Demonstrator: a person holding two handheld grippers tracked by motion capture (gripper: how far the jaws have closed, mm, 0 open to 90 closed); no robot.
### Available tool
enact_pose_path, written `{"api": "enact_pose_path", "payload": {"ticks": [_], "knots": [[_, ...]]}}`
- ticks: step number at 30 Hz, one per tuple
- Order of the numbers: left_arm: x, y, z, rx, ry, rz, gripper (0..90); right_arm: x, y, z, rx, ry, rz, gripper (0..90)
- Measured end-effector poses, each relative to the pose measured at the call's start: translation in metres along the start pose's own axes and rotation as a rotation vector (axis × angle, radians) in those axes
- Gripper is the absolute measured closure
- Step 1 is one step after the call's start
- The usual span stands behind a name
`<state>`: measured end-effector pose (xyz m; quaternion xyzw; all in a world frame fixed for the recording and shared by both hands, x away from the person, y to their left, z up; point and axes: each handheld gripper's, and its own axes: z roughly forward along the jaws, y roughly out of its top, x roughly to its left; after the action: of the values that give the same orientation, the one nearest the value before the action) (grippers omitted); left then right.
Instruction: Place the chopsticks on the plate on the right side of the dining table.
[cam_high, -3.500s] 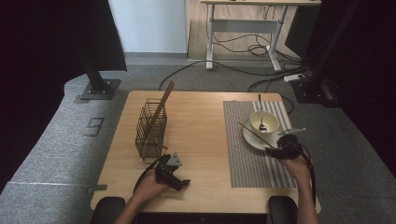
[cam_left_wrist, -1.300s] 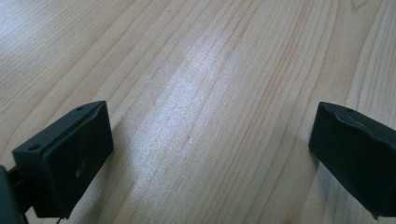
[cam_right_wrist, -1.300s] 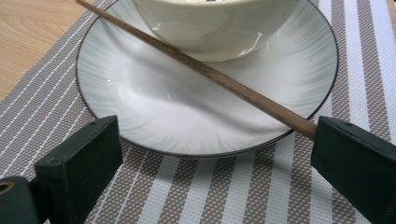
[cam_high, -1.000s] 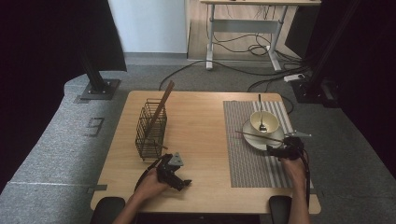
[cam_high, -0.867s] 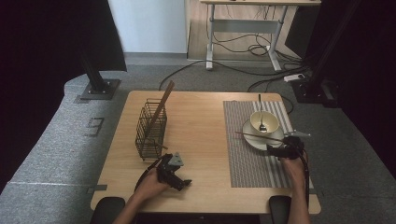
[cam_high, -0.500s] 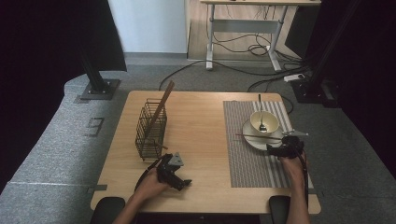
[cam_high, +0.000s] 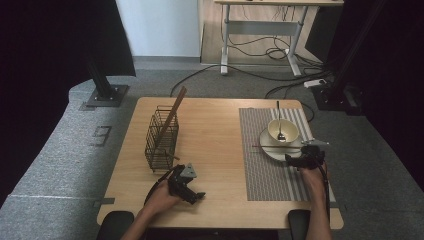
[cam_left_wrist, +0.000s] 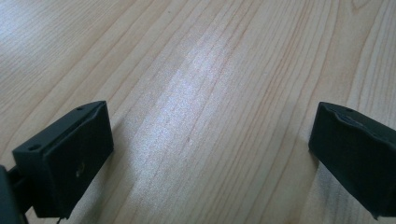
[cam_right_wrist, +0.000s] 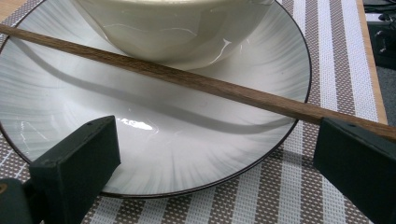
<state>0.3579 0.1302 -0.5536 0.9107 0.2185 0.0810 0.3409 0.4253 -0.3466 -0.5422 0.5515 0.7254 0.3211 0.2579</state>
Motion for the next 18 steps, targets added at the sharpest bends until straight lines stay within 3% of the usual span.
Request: {"api": "enact_pose_path", "payload": {"ticks": [18], "knots": [[0.0001,0.0000,0.0000,0.000,0.000,0.000,0.0,-0.0012,0.0000,-0.0062,-0.022,0.013,0.031,0.0]]}}
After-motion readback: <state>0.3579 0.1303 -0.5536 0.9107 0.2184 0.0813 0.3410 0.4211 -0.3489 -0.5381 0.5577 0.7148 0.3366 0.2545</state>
